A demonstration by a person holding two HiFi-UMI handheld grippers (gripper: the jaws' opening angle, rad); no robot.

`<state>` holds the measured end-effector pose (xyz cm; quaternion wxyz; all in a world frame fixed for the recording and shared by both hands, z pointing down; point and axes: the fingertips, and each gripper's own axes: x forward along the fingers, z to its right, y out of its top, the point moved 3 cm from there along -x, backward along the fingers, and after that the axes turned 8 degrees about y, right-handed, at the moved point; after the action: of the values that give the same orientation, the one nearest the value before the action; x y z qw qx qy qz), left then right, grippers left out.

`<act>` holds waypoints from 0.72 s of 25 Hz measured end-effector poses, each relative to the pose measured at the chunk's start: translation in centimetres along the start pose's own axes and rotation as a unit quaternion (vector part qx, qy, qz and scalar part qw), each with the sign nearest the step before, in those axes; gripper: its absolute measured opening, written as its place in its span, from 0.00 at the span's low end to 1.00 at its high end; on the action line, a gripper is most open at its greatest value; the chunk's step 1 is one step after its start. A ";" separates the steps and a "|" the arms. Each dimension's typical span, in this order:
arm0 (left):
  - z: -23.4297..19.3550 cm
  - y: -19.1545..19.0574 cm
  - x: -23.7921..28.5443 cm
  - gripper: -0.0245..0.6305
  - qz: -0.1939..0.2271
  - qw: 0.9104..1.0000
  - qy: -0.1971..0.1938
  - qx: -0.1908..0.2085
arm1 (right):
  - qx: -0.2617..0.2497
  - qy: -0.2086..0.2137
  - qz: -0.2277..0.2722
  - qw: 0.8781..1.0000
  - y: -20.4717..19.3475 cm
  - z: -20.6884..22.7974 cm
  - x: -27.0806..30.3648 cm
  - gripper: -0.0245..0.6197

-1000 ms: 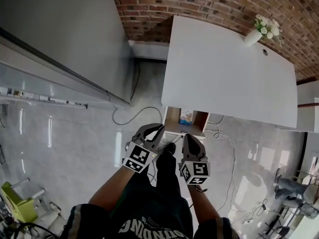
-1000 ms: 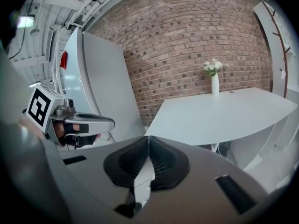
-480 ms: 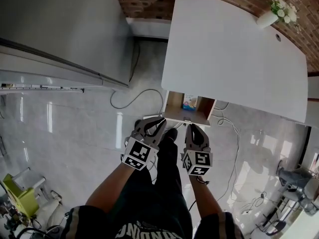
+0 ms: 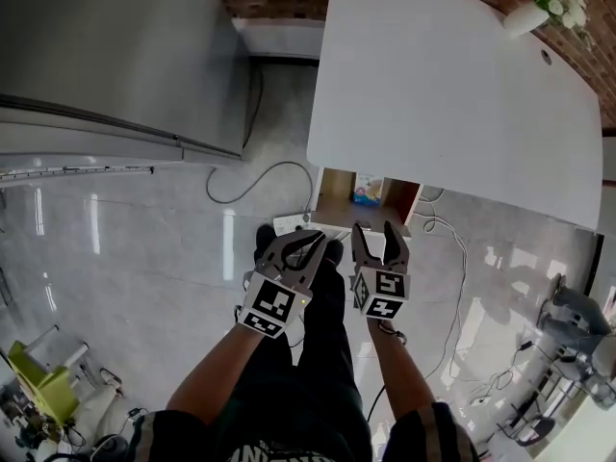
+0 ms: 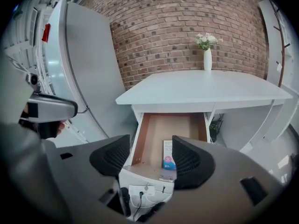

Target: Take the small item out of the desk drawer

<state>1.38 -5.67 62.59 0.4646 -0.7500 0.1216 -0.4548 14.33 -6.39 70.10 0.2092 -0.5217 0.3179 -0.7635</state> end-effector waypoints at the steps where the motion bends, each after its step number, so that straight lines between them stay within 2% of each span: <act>1: 0.1 -0.2 0.1 0.07 -0.001 1.000 -0.001 -0.002 | -0.001 0.000 -0.003 1.000 -0.2 0.2 0.5 0.47; 8: -0.6 -1.9 0.6 0.07 -0.010 1.000 0.005 -0.015 | -0.007 -0.008 -0.044 0.999 -1.4 2.6 4.9 0.50; 18: -1.7 -5.8 0.7 0.07 -0.032 0.998 0.021 -0.041 | 0.018 -0.022 -0.082 0.996 -2.6 6.5 11.3 0.54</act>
<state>-0.92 -3.96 67.95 0.4164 -0.7619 0.1258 -0.4798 16.26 -13.65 81.03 0.1622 -0.5587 0.2556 -0.7721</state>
